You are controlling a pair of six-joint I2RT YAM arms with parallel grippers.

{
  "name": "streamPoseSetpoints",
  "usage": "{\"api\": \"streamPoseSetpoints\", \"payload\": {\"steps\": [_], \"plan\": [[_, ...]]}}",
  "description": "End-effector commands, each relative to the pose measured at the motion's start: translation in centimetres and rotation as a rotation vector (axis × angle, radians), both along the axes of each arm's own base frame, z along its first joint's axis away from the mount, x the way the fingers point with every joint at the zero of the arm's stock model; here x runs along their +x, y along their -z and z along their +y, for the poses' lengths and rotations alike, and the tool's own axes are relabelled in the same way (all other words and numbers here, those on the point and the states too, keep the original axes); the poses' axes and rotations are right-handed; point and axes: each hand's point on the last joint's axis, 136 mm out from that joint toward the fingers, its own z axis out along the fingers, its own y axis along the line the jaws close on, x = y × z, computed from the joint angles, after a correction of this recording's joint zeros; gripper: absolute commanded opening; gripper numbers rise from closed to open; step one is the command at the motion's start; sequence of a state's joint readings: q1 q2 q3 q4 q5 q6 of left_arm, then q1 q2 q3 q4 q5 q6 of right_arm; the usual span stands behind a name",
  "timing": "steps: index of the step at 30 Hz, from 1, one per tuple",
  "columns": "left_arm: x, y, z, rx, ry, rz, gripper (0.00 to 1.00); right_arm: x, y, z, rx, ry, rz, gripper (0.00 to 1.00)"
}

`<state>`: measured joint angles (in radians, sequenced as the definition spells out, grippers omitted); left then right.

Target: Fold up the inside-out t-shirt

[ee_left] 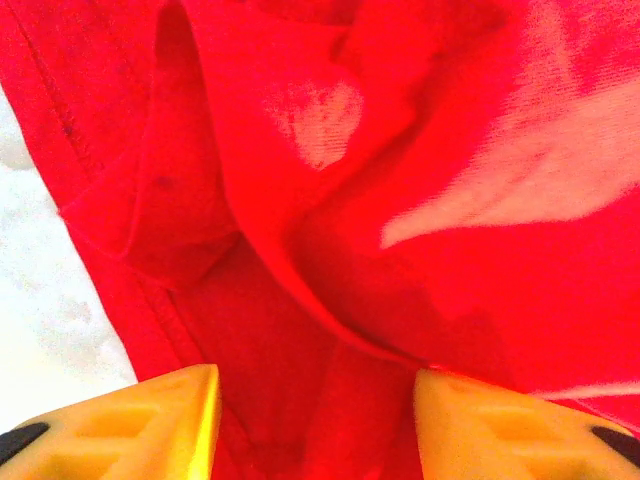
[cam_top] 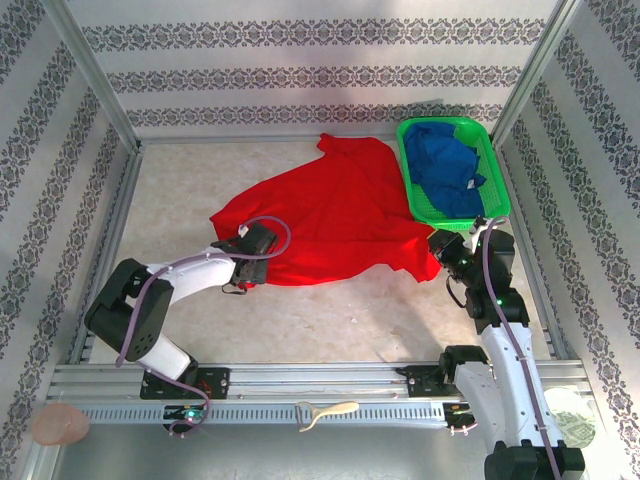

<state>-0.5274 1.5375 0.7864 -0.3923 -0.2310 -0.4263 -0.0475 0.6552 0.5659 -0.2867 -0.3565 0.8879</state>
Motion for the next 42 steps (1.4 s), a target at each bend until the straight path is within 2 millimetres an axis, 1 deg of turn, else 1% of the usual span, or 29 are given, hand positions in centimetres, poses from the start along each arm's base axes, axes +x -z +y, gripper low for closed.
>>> {"api": "streamPoseSetpoints", "payload": {"steps": [1, 4, 11, 15, 17, 18, 19, 21, 23, 25, 28, 30, 32, 34, 37, 39, 42], "plan": [[-0.4, -1.0, -0.6, -0.038, 0.002, -0.038, 0.54, 0.3, -1.0, 0.0, -0.006, 0.005, -0.041, 0.00], [-0.6, -0.9, -0.4, -0.037, -0.004, -0.038, 0.54, 0.4, -1.0, 0.0, -0.004, 0.005, -0.041, 0.00], [-0.7, 0.3, -0.2, -0.007, -0.006, -0.011, 0.51, 0.3, -1.4, 0.0, -0.005, 0.004, -0.049, 0.00], [-0.3, 0.7, 0.0, 0.020, -0.003, -0.008, 0.44, 0.3, -1.3, 0.0, -0.005, 0.005, -0.047, 0.00], [-0.2, 1.0, 0.2, 0.035, -0.002, -0.004, 0.38, 0.3, -1.4, 0.0, -0.005, 0.005, -0.049, 0.00], [-0.1, 0.9, 0.2, 0.042, -0.002, -0.007, 0.31, 0.3, -1.4, 0.0, -0.005, 0.005, -0.049, 0.00], [0.1, 0.7, 0.3, 0.049, -0.003, -0.014, 0.19, 0.3, -1.4, 0.0, -0.005, 0.005, -0.049, 0.00], [0.5, -0.3, 0.5, 0.059, -0.006, -0.037, 0.08, 0.3, -1.5, 0.0, -0.008, 0.003, -0.047, 0.00], [0.9, -2.4, 0.7, 0.052, -0.008, -0.080, 0.03, 0.3, -1.6, 0.0, -0.015, 0.003, -0.048, 0.00], [1.4, -5.6, 1.2, 0.019, -0.024, -0.145, 0.01, 0.3, -1.6, -0.1, -0.022, 0.007, -0.046, 0.00], [1.4, -10.8, 2.5, -0.074, -0.055, -0.271, 0.01, 0.2, -1.5, -0.3, -0.027, 0.013, -0.039, 0.00], [1.0, -13.3, 3.5, -0.155, -0.079, -0.339, 0.03, 0.1, -1.3, -0.2, -0.029, 0.012, -0.035, 0.00], [0.4, -15.0, 4.6, -0.224, -0.111, -0.385, 0.03, -0.1, -0.9, -0.2, -0.023, 0.009, -0.028, 0.00], [-0.2, -15.9, 5.4, -0.273, -0.131, -0.411, 0.04, -0.4, -0.5, 0.0, -0.017, 0.004, -0.021, 0.00], [-0.9, -16.0, 5.8, -0.310, -0.146, -0.416, 0.04, -0.9, 0.3, 0.2, -0.003, -0.004, -0.009, 0.00], [-1.3, -15.5, 5.6, -0.339, -0.153, -0.409, 0.04, -1.4, 0.8, 0.6, 0.013, -0.010, 0.002, 0.00], [-2.3, -13.9, 5.5, -0.372, -0.184, -0.373, 0.03, -2.2, 2.3, 1.4, 0.035, -0.027, 0.030, 0.00]]}}
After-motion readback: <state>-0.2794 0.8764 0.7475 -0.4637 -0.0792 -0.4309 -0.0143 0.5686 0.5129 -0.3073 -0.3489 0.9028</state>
